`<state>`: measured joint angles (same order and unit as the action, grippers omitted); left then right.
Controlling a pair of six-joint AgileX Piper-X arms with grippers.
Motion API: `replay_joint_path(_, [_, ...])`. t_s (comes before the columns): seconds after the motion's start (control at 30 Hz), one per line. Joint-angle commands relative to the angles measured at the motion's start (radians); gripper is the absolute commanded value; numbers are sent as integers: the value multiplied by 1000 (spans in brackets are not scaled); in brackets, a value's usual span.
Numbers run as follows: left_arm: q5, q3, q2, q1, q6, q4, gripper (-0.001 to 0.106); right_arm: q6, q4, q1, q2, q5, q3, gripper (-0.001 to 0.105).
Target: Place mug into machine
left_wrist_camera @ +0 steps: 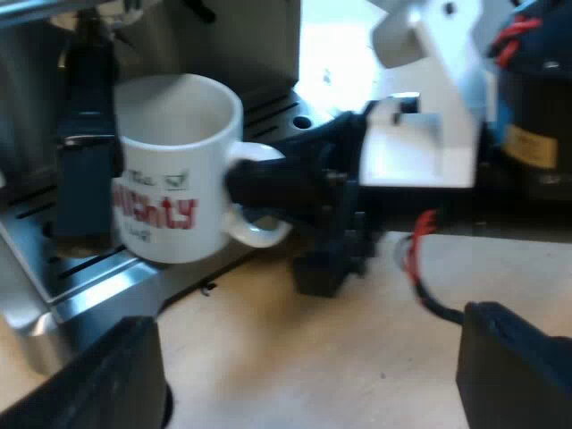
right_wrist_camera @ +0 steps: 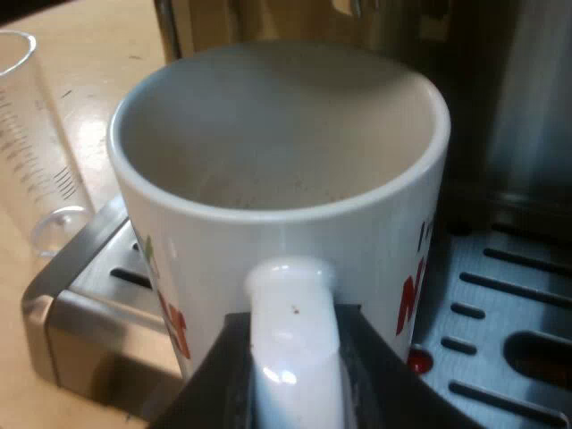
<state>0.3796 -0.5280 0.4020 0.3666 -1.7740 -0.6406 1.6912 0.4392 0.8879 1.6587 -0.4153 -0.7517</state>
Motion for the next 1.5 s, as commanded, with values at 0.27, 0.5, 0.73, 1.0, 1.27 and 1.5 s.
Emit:
replay_joint_path(0.27, [21, -6, 0, -1, 0, 18, 69, 41, 47, -1, 74, -31, -111, 0])
replay_joint_path(0.5, [21, -6, 0, -1, 0, 16, 69, 38, 52, -34, 102, -59, -142, 0])
replay_joint_path(0.73, [21, -6, 0, -1, 2, 16, 69, 40, 57, -62, 102, -44, -143, 0])
replay_joint_path(1.0, [21, -6, 0, -1, 2, 16, 69, 87, 56, -62, 118, 1, -150, 0])
replay_joint_path(1.27, [21, -6, 0, -1, 2, 16, 69, 88, 50, -62, 162, -9, -216, 0])
replay_joint_path(1.5, [21, -6, 0, -1, 2, 16, 69, 86, 32, -62, 161, -31, -216, 0])
